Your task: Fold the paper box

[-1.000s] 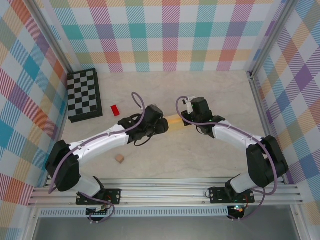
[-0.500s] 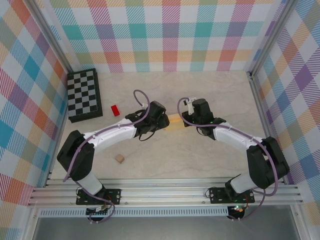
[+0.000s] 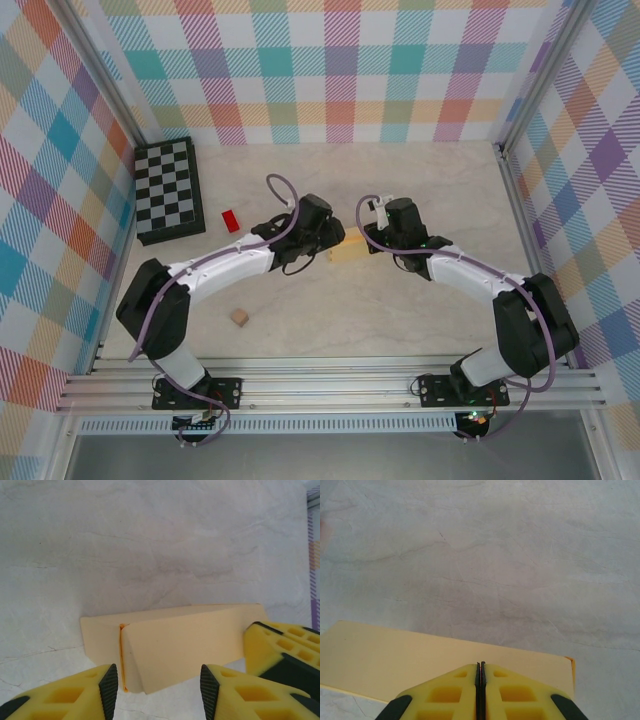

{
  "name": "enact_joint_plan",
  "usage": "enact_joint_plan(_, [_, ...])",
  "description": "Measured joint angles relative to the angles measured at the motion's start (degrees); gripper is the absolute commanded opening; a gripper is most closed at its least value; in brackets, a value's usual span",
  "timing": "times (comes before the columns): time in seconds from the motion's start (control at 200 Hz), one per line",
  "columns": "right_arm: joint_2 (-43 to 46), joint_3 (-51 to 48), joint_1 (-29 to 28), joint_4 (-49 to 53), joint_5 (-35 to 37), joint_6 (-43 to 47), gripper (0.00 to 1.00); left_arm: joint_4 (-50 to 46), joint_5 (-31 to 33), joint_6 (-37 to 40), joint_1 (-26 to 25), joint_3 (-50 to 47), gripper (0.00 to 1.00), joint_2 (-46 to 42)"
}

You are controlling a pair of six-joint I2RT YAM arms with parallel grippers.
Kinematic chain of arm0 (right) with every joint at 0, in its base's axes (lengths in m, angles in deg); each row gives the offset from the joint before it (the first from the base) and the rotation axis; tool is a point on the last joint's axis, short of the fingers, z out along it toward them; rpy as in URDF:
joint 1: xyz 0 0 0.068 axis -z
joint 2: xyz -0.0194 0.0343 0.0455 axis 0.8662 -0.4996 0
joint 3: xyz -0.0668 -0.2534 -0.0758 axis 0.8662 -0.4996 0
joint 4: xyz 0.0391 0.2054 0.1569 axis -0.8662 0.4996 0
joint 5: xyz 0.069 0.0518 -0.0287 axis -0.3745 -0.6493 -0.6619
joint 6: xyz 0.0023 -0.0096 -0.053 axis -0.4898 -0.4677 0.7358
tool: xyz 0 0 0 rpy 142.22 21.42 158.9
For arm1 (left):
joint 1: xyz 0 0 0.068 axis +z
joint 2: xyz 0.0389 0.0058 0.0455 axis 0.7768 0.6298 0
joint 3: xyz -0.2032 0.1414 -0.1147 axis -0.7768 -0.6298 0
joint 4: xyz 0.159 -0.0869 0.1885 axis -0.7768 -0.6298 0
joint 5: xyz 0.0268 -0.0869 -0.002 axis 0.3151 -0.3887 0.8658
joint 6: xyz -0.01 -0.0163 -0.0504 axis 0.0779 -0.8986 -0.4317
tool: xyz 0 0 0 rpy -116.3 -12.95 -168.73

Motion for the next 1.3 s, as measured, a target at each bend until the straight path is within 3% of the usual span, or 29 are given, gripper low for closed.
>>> enact_joint_plan(0.105, [0.0,0.0,0.0,0.1,0.0,-0.4,0.12,1.5,-0.7,0.3,0.0,-2.3,0.3,0.5])
enact_joint_plan(0.57, [0.0,-1.5,0.6,-0.9,-2.4,-3.7,0.14,11.9,-0.8,0.8,0.3,-9.7,0.29,0.0])
enact_joint_plan(0.9, [1.3,6.9,6.3,12.3,-13.1,-8.2,0.14,14.6,-0.8,1.4,1.9,-11.0,0.28,0.0])
enact_joint_plan(1.3, [1.5,9.4,7.8,17.7,-11.8,-7.5,0.13,14.6,-0.8,2.1,1.9,-11.1,0.27,-0.2])
